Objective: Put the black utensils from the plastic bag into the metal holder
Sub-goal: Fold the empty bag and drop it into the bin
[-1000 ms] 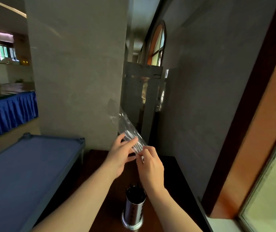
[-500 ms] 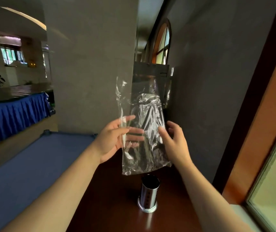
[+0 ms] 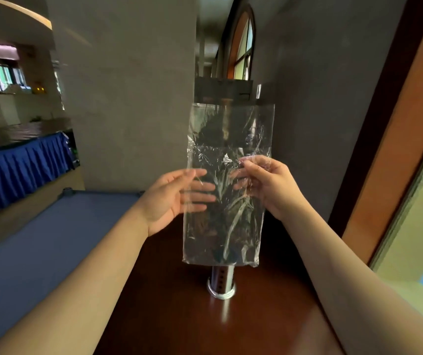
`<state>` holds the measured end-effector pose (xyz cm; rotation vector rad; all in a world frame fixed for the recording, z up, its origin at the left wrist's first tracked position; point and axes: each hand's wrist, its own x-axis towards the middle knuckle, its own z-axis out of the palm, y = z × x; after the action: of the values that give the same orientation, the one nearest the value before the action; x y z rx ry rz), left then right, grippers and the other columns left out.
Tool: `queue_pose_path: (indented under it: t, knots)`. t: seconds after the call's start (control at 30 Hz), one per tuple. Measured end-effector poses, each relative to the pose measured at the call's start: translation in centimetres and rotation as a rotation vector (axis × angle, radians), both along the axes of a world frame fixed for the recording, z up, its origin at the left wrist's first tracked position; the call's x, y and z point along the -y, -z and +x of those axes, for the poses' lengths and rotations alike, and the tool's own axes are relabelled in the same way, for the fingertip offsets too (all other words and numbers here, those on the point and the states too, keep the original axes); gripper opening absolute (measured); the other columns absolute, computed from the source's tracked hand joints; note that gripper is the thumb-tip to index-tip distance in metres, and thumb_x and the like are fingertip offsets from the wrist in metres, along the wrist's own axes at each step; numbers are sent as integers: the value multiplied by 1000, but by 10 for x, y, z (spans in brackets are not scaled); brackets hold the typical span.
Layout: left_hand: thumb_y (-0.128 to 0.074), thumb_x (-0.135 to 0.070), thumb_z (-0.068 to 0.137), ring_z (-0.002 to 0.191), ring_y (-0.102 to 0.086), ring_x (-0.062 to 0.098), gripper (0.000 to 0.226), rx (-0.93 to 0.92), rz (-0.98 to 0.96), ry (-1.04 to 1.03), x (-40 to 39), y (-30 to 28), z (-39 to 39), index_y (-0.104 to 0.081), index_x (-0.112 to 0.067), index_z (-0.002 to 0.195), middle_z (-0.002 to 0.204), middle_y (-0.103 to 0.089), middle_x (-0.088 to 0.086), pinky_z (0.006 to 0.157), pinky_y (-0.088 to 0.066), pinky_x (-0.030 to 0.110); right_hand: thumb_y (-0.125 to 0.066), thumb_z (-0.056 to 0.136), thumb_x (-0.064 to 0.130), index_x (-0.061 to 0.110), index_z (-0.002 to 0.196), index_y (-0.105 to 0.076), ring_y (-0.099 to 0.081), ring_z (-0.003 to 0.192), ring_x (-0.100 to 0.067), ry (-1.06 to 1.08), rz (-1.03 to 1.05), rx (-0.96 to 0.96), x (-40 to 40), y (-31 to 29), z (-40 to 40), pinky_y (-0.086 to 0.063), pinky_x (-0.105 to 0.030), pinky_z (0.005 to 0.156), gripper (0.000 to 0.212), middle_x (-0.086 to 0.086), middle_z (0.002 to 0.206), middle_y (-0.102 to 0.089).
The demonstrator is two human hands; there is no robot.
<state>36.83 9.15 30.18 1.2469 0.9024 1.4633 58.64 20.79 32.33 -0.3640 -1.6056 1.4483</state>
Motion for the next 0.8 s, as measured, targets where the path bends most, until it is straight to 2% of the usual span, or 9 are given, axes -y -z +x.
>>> queue_pose_path:
  t: [0.07,0.17,0.3,0.4,0.47,0.57,0.63,0.73,0.8]
  knots:
    - [-58,-38,93,93,-76,32,51,30,33,-116,-4,-5,3,-58,-7,133,109,-76,19,78,-64,40,-64,96,20,14,98,-73,-73,65,-25,-15,-5,17,0,4,4,-54,-30,56,11,-17,90,-77]
    - [-63,-37,90,80,-77,31,42,-36,93,-241,-9,-9,9,-64,-11,122,97,-79,16,65,-63,33,-65,95,24,13,98,-74,-73,67,-26,-52,-28,35,1,13,10,-54,-31,58,14,-18,92,-77]
    - [-59,-18,101,69,-77,31,18,-144,132,-334,-18,-11,15,-68,-14,116,83,-79,13,54,-59,29,-62,95,31,11,101,-72,-71,68,-28,-85,-70,19,-1,22,16,-54,-35,61,23,-20,96,-76]
    - [-55,-12,103,68,-77,32,23,-141,130,-327,-20,-11,17,-68,-18,120,82,-79,15,52,-57,29,-59,96,36,10,110,-69,-71,69,-29,-60,-92,-16,-6,23,19,-54,-37,63,31,-18,95,-76]
    - [-54,-11,103,67,-77,32,27,-128,134,-306,-19,-10,16,-68,-22,122,84,-79,16,51,-56,28,-60,96,36,15,113,-70,-72,67,-28,-41,-78,-33,-10,23,21,-57,-36,61,29,-19,96,-76]
    - [-52,-10,103,65,-77,30,34,-121,143,-272,-20,-9,15,-69,-30,124,85,-79,18,48,-55,26,-61,97,31,21,126,-66,-71,65,-24,-6,-35,-41,-18,24,22,-57,-35,60,31,-19,97,-77]
    - [-52,-10,103,63,-76,28,36,-99,156,-241,-21,-7,13,-72,-33,122,86,-79,17,45,-53,24,-60,97,24,27,133,-61,-69,62,-18,20,-6,-34,-23,25,21,-55,-35,62,36,-13,91,-78]
    - [-52,-11,102,61,-76,25,34,-1,187,-162,-23,-3,8,-73,-26,122,88,-79,18,44,-52,24,-53,99,12,32,136,-59,-72,62,-22,-33,-35,-46,-29,27,20,-55,-29,55,43,-20,92,-77]
    - [-50,-8,100,60,-76,23,32,68,210,-121,-24,-1,5,-75,-17,118,90,-79,19,44,-53,25,-50,100,9,29,134,-62,-73,69,-30,-72,-91,-78,-30,28,19,-59,-35,64,41,-24,95,-77]
